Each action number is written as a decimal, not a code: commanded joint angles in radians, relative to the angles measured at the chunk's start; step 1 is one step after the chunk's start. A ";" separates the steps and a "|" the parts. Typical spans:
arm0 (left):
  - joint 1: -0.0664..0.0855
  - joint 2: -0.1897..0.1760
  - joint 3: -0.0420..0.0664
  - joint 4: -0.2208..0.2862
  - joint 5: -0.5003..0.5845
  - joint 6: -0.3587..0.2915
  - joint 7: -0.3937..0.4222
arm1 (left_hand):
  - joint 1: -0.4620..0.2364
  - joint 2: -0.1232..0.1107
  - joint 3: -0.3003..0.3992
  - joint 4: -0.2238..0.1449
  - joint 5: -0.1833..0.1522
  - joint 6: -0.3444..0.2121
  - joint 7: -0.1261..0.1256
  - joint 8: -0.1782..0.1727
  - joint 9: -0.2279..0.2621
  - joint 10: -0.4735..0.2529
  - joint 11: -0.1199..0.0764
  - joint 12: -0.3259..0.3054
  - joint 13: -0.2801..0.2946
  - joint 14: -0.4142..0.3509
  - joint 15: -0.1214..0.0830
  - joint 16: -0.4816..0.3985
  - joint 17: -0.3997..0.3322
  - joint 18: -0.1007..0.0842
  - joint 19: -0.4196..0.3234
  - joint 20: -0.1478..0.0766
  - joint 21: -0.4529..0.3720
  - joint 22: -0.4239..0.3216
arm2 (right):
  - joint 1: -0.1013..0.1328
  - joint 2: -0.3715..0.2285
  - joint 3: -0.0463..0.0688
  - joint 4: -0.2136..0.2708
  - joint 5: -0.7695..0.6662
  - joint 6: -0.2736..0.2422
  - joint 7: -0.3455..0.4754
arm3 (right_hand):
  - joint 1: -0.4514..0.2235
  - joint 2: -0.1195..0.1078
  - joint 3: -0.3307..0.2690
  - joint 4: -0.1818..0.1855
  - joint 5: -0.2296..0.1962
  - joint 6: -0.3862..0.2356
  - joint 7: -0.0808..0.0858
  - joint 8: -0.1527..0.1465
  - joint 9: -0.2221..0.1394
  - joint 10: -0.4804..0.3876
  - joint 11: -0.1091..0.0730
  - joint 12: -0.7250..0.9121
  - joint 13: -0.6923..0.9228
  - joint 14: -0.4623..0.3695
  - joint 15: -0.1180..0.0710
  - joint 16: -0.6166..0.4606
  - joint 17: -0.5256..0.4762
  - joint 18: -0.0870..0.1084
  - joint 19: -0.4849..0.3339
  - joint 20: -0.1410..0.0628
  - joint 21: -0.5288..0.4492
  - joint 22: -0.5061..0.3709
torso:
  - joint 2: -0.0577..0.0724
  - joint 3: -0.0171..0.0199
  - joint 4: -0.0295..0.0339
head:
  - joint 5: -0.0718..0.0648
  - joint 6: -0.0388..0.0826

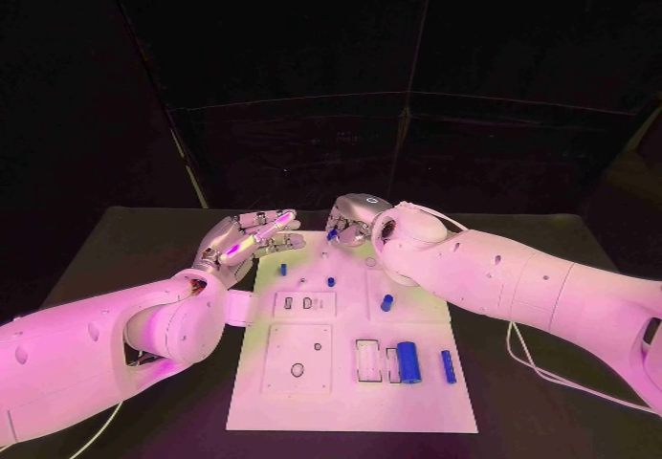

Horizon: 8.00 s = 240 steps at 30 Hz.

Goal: Assemble the parts on the task board

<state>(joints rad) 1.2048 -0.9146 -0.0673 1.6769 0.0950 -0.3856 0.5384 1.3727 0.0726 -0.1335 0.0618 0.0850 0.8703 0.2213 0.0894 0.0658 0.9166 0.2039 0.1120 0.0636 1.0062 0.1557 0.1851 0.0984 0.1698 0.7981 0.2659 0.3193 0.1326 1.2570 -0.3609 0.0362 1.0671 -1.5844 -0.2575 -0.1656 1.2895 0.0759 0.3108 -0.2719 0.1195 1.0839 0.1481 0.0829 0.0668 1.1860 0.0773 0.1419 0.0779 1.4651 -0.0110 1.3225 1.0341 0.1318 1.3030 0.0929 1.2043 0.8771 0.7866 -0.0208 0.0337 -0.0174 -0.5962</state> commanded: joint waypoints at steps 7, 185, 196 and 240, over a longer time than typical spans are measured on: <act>0.004 0.001 0.001 0.001 -0.008 0.003 0.005 | -0.005 0.007 0.001 -0.007 -0.003 -0.001 0.035 -0.003 -0.001 -0.002 0.002 -0.006 -0.001 0.005 0.002 0.001 -0.001 0.013 0.006 0.002 0.002 0.000 | 0.002 0.016 0.001 -0.019 -0.002 0.038 -0.004 | -0.004 -0.011 0.008 0.000 -0.009 -0.005 0.004 -0.004 0.001 -0.006 0.002 -0.005 -0.001 0.024 0.004 0.004 -0.003 -0.006 -0.007 0.005 0.006 -0.002 | 0.001 -0.0006 0.0004 | 0.002 -0.001; 0.014 0.009 0.001 -0.065 0.001 0.019 -0.008 | 0.000 0.016 0.005 -0.020 -0.003 0.001 0.035 -0.007 0.000 -0.002 0.003 -0.009 0.000 -0.002 0.004 -0.006 -0.005 0.012 0.002 0.003 -0.003 -0.006 | -0.014 -0.029 -0.063 0.180 -0.120 -0.030 -0.151 | 0.106 -0.094 -0.149 0.303 0.084 -0.127 -0.002 0.150 0.001 0.317 -0.016 1.369 1.396 0.098 -0.006 0.237 0.498 -0.084 0.162 -0.004 0.272 0.456 | -0.016 0.0093 -0.0313 | 0.025 -0.022; 0.014 0.010 0.001 -0.065 0.001 0.023 -0.012 | 0.001 0.017 0.005 -0.022 -0.003 0.001 0.035 -0.007 0.000 -0.001 0.003 -0.009 0.000 -0.002 0.004 -0.006 -0.005 0.012 0.002 0.003 -0.003 -0.006 | -0.014 -0.009 -0.063 0.154 -0.120 -0.021 -0.165 | 0.061 -0.123 -0.145 0.304 0.036 -0.199 0.016 0.071 -0.002 0.295 0.000 1.347 1.369 0.097 0.012 0.236 0.496 -0.084 0.162 0.012 0.272 0.458 | -0.016 0.0098 -0.0314 | 0.025 -0.024; 0.014 0.004 0.001 -0.065 0.001 0.025 -0.018 | 0.001 0.018 0.006 -0.023 -0.003 0.001 0.035 -0.008 0.000 -0.001 0.003 -0.010 0.000 -0.002 0.004 -0.007 -0.005 0.012 0.002 0.003 -0.003 -0.007 | -0.014 -0.076 -0.063 0.209 -0.031 -0.178 -0.137 | -0.091 -0.086 -0.282 0.490 0.177 -0.209 0.029 -0.011 0.005 0.294 0.014 1.344 1.376 0.098 0.025 0.237 0.502 -0.085 0.163 0.026 0.276 0.466 | -0.018 0.0120 -0.0345 | 0.025 -0.024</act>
<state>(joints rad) 1.2175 -0.9102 -0.0674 1.6103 0.0986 -0.3693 0.5135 1.3740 0.0811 -0.1279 0.0452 0.0850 0.8703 0.2213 0.0856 0.0658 0.9166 0.2038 0.1084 0.0638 1.0062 0.1558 0.1851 0.0945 0.1697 0.7979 0.2661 0.3192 0.1271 1.2403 -0.4328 -0.0274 1.2697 -1.6163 -0.3328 -0.3270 1.1932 -0.0102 0.0282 0.2218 0.2933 0.8734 0.1737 0.0748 0.0729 1.4649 0.0842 1.4830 1.3075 1.4651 0.0072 1.5546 1.3073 0.0620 1.4668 0.1143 1.4746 1.3074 0.7697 -0.0096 0.0004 0.0072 -0.6205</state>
